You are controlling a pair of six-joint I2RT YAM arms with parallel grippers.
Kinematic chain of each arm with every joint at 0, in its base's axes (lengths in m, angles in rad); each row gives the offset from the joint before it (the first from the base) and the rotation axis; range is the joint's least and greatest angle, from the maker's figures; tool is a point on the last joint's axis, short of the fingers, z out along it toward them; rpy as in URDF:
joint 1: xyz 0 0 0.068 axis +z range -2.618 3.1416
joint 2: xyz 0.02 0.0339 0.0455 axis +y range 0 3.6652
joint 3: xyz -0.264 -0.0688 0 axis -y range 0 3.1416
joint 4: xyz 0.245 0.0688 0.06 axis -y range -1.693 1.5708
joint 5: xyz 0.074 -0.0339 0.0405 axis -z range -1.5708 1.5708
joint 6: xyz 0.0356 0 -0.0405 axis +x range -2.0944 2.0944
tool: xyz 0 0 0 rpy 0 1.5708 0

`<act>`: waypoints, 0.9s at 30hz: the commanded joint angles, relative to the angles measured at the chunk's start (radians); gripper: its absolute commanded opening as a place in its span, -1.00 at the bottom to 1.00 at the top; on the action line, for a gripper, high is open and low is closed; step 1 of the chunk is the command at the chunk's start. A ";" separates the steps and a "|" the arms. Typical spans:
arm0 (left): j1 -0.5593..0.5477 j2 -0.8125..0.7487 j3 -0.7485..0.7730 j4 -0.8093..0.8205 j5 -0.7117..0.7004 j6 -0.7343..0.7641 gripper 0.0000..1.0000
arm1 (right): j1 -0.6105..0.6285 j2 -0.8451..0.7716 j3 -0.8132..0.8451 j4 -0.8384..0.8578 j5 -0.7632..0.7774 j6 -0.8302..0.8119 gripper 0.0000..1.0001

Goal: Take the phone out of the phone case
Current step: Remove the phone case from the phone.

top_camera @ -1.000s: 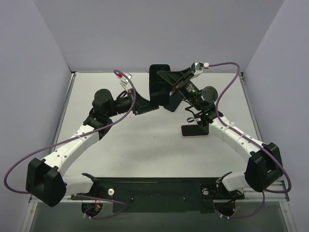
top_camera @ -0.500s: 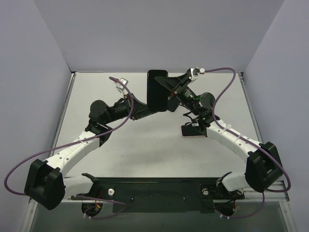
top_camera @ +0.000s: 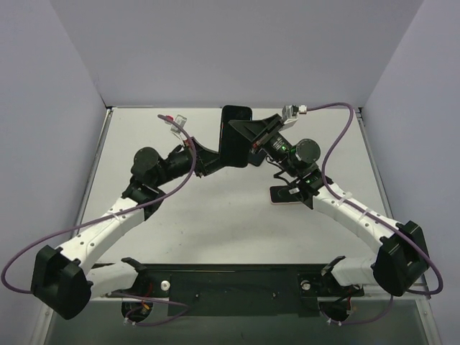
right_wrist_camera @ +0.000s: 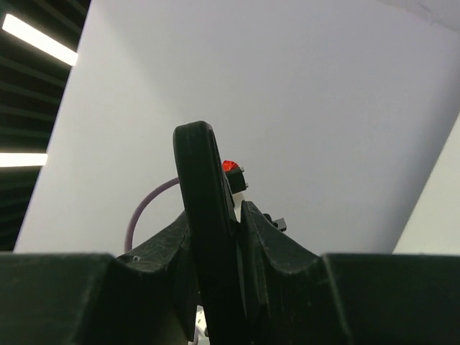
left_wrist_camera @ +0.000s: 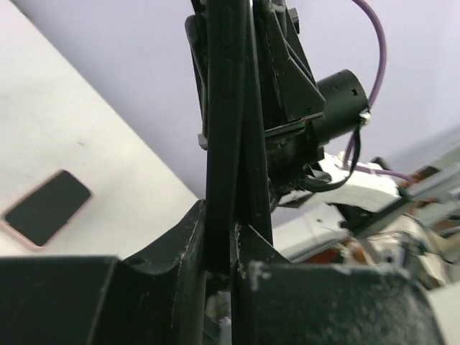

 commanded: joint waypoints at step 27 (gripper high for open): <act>-0.174 -0.080 0.070 -0.462 -0.479 0.481 -0.38 | 0.020 0.027 0.013 0.393 -0.214 0.371 -1.00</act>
